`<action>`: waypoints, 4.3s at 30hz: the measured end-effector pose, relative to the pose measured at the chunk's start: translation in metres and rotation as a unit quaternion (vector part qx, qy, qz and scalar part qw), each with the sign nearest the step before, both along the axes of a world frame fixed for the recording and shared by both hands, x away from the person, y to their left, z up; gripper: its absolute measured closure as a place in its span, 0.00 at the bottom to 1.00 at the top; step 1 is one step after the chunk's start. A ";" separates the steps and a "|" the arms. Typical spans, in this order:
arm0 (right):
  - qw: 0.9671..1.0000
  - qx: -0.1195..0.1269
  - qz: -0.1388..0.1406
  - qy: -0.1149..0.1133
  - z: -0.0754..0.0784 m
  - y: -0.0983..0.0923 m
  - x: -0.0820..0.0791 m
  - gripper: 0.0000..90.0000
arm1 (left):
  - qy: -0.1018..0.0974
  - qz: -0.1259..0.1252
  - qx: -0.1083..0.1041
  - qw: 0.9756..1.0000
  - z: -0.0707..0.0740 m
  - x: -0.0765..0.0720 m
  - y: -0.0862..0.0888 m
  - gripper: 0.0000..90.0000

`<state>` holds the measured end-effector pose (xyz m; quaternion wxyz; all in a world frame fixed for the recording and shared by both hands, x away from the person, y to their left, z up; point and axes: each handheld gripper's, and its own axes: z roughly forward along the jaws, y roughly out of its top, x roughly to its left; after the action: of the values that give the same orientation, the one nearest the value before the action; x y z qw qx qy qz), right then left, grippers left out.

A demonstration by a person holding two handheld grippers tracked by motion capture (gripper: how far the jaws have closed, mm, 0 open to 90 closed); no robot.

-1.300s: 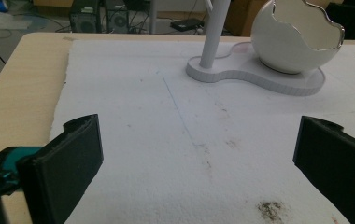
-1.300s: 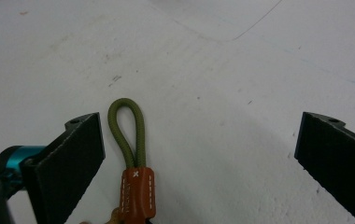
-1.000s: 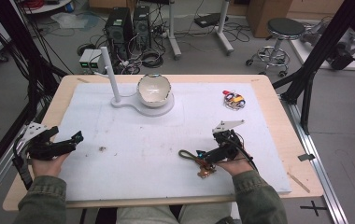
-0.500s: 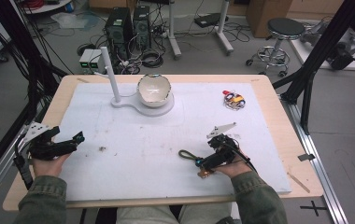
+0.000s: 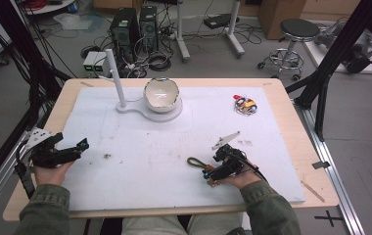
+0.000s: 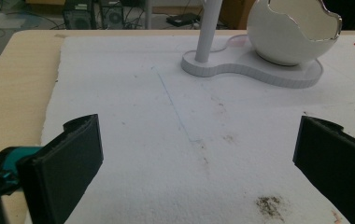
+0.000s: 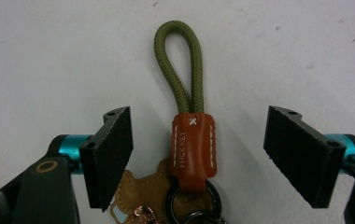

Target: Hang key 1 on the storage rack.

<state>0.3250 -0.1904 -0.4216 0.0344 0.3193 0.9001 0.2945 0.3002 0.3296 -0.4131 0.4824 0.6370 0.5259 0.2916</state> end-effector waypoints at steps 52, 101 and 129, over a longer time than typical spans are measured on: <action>0.998 0.041 -0.039 -0.001 0.026 0.006 0.005 0.81 | 0.004 -0.002 -0.005 1.000 -0.001 0.000 -0.001 0.02; 0.998 0.056 -0.008 -0.040 0.101 0.068 0.048 0.80 | 0.003 -0.004 -0.005 1.000 -0.001 0.001 0.000 0.02; 0.998 0.053 0.007 -0.046 0.131 0.111 0.086 0.80 | 0.004 -0.006 -0.006 1.000 -0.002 0.001 0.000 0.02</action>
<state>0.4109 -0.0789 -0.2904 0.0570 0.3004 0.8829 0.3563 0.3013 0.3295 -0.4146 0.4853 0.6385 0.5260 0.2831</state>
